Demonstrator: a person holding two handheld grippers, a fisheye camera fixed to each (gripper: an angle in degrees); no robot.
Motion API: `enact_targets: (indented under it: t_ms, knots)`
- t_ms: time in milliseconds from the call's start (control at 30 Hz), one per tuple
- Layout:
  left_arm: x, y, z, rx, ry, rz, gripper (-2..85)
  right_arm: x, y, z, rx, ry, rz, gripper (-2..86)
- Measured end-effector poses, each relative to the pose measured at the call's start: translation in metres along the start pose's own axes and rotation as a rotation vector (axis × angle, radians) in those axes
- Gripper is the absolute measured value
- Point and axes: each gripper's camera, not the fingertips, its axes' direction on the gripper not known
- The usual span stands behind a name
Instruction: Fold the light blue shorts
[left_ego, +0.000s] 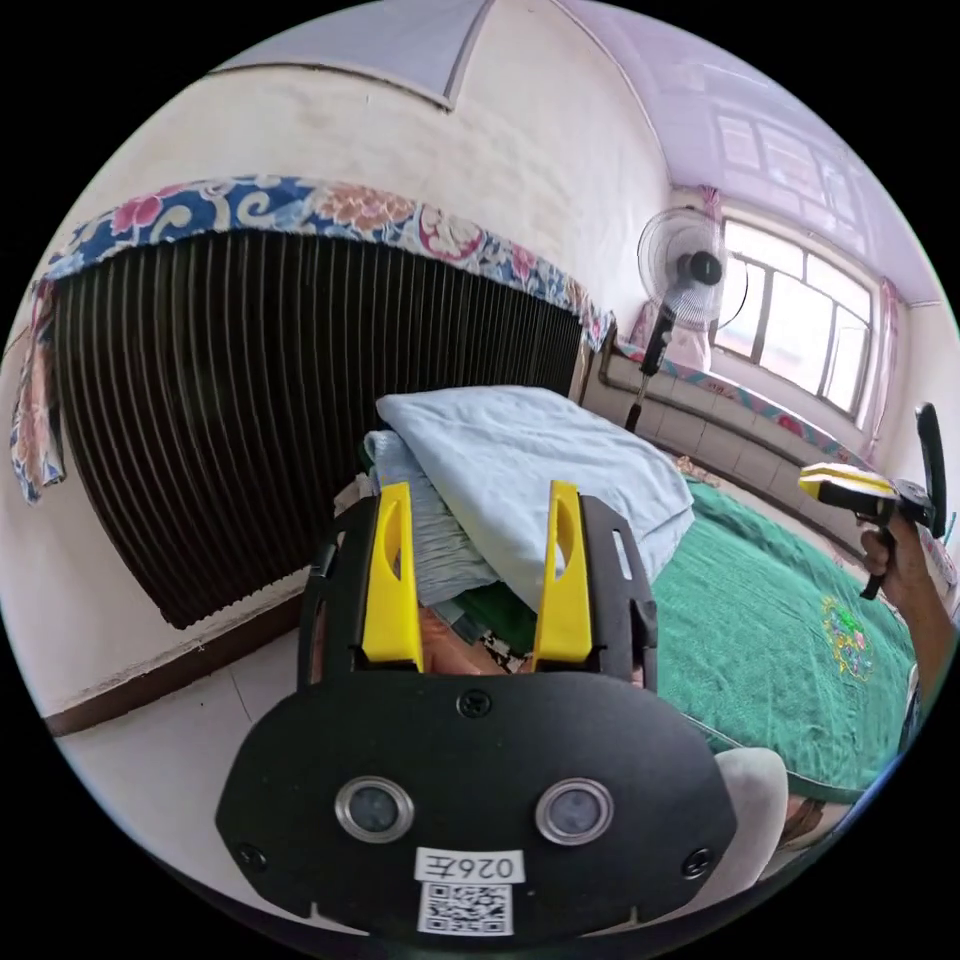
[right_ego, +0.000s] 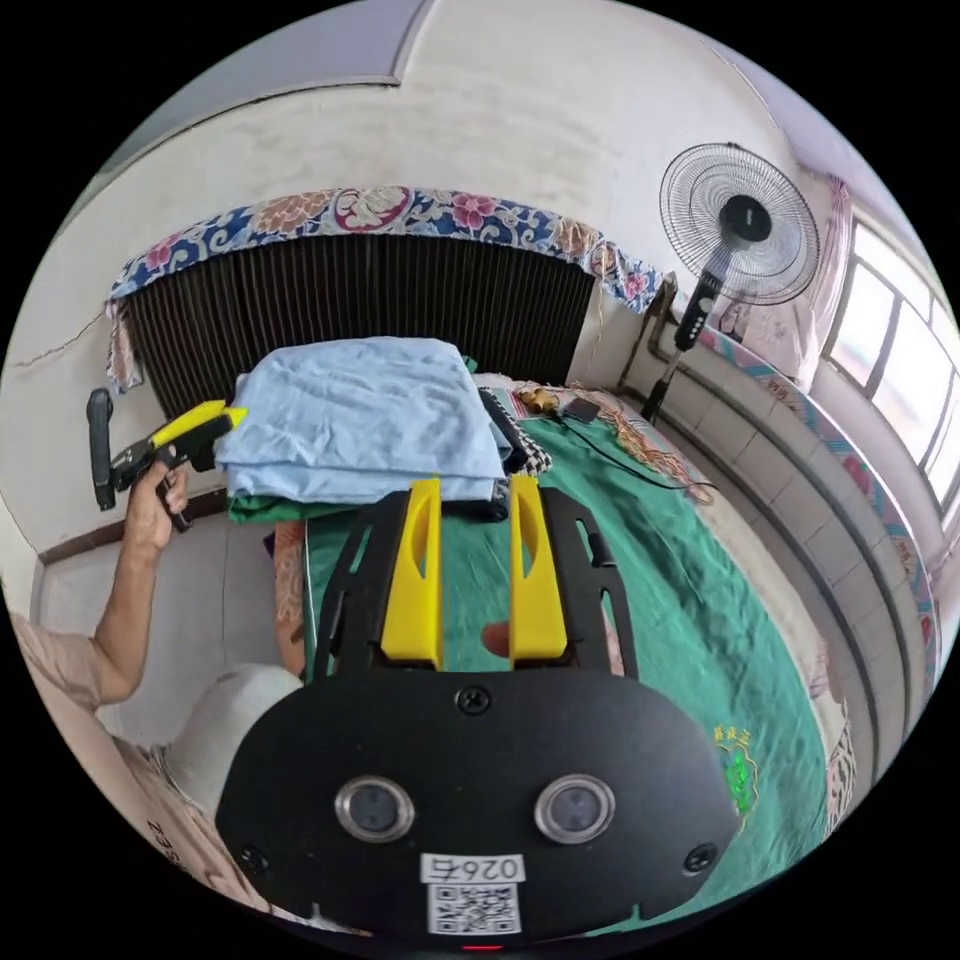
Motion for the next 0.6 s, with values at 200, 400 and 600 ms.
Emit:
enact_targets:
  t_ms: [200, 400, 600]
  knots:
    - [0.005, 0.019, 0.014, -0.076, -0.109, 0.068, 16.5, 0.004, -0.082, 0.181, -0.084, -0.048, 0.020, 9.6]
    - [0.006, 0.051, -0.023, -0.035, -0.055, 0.121, 11.9, -0.010, -0.107, 0.311, -0.181, -0.082, 0.039, 10.9]
    - [0.023, 0.088, -0.052, -0.017, -0.044, 0.170, 0.3, -0.040, -0.099, 0.330, -0.204, -0.054, -0.042, -0.6]
